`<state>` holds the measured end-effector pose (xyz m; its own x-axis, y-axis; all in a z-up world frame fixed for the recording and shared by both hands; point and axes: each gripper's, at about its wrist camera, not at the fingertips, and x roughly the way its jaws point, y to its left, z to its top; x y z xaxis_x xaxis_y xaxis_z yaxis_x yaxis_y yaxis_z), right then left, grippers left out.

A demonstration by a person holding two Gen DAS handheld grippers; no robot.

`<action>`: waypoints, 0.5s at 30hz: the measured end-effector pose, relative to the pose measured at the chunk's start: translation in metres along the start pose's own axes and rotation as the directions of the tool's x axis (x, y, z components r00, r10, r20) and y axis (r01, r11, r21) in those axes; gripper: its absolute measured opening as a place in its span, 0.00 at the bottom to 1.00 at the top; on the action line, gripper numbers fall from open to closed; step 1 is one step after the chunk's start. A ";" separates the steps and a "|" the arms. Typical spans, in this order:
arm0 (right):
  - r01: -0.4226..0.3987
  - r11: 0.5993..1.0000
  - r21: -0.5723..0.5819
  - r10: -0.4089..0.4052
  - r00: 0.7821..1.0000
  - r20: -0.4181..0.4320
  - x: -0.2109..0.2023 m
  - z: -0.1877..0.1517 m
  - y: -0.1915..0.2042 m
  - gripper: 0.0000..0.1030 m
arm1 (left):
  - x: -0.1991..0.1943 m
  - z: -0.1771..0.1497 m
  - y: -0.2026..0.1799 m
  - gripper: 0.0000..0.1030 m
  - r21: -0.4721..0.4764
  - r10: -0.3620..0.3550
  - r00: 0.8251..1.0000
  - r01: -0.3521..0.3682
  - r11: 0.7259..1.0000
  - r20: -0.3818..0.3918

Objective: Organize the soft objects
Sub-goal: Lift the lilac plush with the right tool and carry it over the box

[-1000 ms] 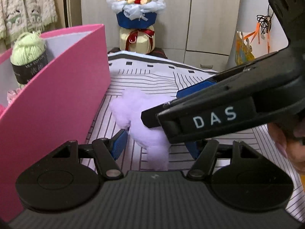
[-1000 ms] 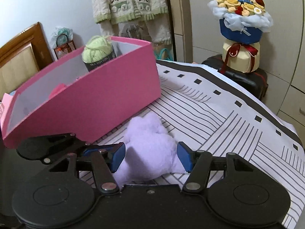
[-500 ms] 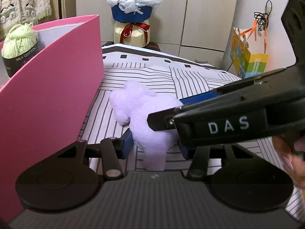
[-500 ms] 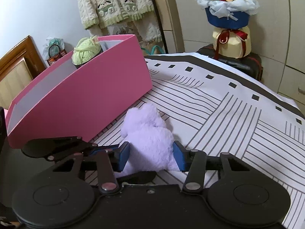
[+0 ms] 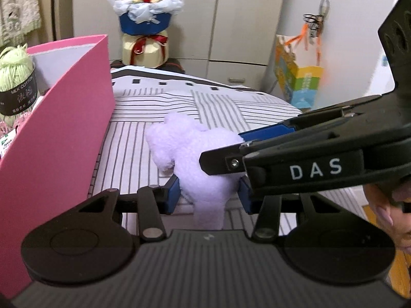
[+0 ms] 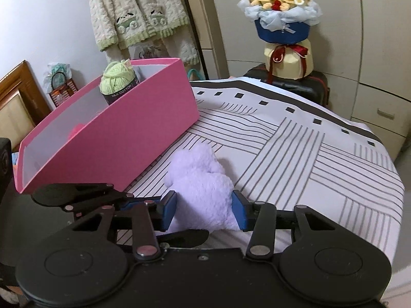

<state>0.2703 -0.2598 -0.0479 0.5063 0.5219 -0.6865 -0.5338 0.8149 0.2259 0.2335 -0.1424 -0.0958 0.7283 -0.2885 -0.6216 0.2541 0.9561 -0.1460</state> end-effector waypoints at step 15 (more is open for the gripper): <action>0.063 0.995 0.072 -0.066 0.997 0.049 -0.077 -0.035 0.063 0.50 | -0.092 -0.024 -0.009 0.44 0.152 -0.126 0.992 0.120 0.981 0.031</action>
<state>0.1743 -0.2579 -0.0046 0.5730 0.4783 -0.6655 -0.4507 0.8621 0.2316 0.1491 -0.1233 -0.0558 0.7100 -0.4082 -0.5739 0.4334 0.8955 -0.1008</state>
